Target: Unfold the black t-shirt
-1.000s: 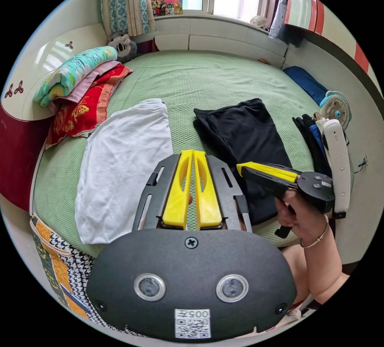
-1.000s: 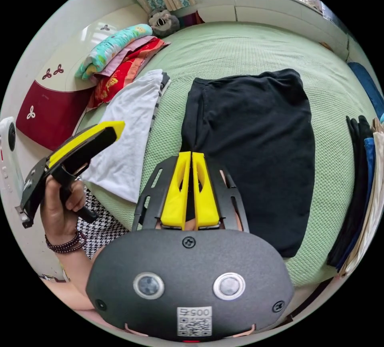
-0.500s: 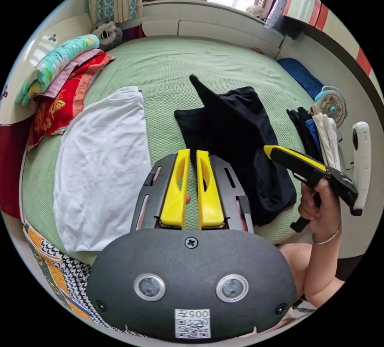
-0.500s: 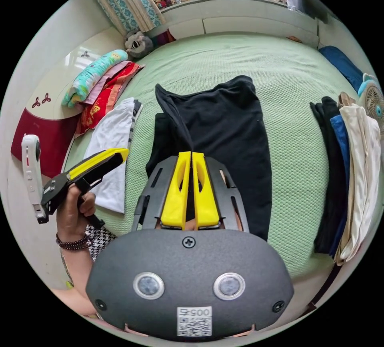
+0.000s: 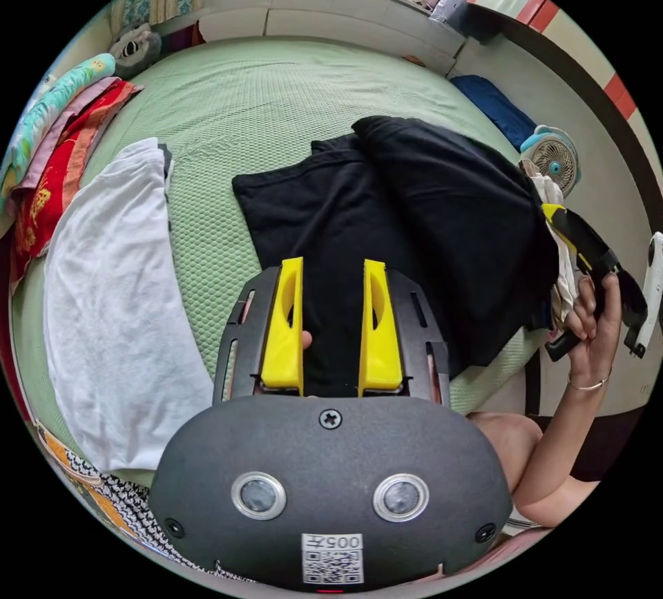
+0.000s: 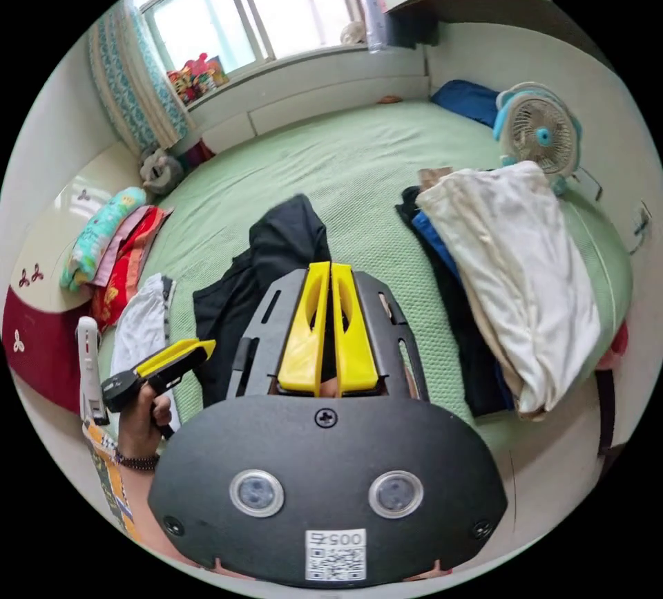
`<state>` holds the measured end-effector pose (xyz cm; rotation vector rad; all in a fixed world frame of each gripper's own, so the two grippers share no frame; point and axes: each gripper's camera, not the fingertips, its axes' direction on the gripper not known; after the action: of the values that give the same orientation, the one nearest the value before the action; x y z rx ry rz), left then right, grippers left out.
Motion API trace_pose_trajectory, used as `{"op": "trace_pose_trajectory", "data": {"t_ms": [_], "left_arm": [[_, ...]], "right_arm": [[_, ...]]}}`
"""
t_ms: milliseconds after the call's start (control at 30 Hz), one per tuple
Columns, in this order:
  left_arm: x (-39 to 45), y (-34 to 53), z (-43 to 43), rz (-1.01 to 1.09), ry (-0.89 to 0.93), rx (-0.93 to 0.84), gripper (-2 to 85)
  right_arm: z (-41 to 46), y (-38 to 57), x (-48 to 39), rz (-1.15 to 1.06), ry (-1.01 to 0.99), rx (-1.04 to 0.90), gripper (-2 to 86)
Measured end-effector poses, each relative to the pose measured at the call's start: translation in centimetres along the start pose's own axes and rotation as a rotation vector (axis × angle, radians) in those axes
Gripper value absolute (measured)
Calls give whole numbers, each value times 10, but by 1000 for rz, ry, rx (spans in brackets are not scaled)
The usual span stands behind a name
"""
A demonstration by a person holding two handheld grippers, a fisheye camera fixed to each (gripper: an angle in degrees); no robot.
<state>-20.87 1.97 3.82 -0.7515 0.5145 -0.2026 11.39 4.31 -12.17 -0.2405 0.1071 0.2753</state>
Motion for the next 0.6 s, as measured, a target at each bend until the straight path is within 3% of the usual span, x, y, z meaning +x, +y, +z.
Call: {"op": "trace_pose_trajectory", "data": {"t_ms": [233,300,600], "left_arm": [[14,-14,40,-13,-19,-59,144],[18,-18,48,-31,-85,-58,123],[26,-27,44,-42,-65,-58,45]], "right_arm": [[-51,30,22,93,214,175,-9],[-54,35,17,82,225,174,-9],[-59,42,8,44,181,135,-9]]}}
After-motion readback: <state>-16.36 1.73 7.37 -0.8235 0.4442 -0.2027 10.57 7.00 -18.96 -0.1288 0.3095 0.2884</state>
